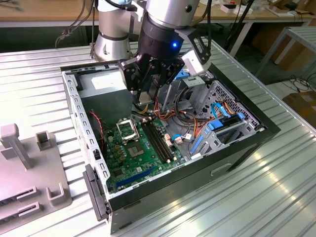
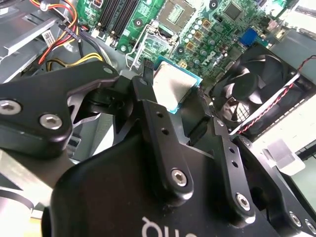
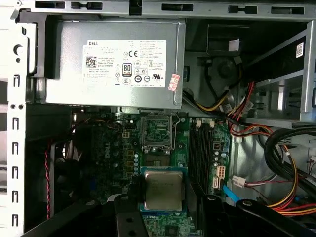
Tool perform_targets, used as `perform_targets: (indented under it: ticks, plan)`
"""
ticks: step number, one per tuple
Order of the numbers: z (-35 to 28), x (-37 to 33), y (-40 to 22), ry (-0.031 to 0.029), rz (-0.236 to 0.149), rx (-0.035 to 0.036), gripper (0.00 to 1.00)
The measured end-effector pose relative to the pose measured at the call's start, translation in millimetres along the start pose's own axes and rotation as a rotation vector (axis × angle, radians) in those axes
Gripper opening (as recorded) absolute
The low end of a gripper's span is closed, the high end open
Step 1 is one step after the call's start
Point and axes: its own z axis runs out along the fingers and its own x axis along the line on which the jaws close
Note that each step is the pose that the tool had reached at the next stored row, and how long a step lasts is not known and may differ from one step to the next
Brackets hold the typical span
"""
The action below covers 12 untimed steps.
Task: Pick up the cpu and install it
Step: 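Pick up the cpu and move it towards the insertion slot, then place the cpu into insertion slot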
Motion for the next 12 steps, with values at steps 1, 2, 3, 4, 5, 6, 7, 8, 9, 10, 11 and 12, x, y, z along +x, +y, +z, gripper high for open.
perform_targets:
  ticks: [1, 2, 3, 4, 5, 6, 7, 8, 9, 10, 11, 12]
  plan:
    - [1.0, -0.1, -0.1, 0.0, 0.0, -0.0001, 0.47]
    - [2.7, -0.2, -0.3, 0.0, 0.0, 0.0, 0.47]
    - [3.9, -0.3, -0.4, 0.0, 0.0, -0.0001, 0.47]
    - [5.3, -0.4, -0.6, 0.0, 0.0, -0.0001, 0.47]
    - [6.0, -0.4, -0.6, 0.0, 0.0, -0.0001, 0.47]
    - [6.4, -0.5, -0.6, 0.0001, 0.0, 0.0001, 0.47]
    - [6.4, -0.5, -0.6, 0.0001, 0.0, 0.0003, 0.47]
    - [6.5, -0.5, -0.6, 0.0001, 0.0, 0.0001, 0.47]
    - [6.9, -0.5, -0.6, 0.0, 0.0, -0.0001, 0.47]
    - [7.3, -0.6, -0.6, -0.0002, 0.0, 0.0, 0.47]
    - [7.3, -0.6, -0.6, -0.0003, 0.0, 0.0, 0.47]
    - [7.3, -0.5, -0.6, -0.0004, 0.0, 0.0, 0.47]
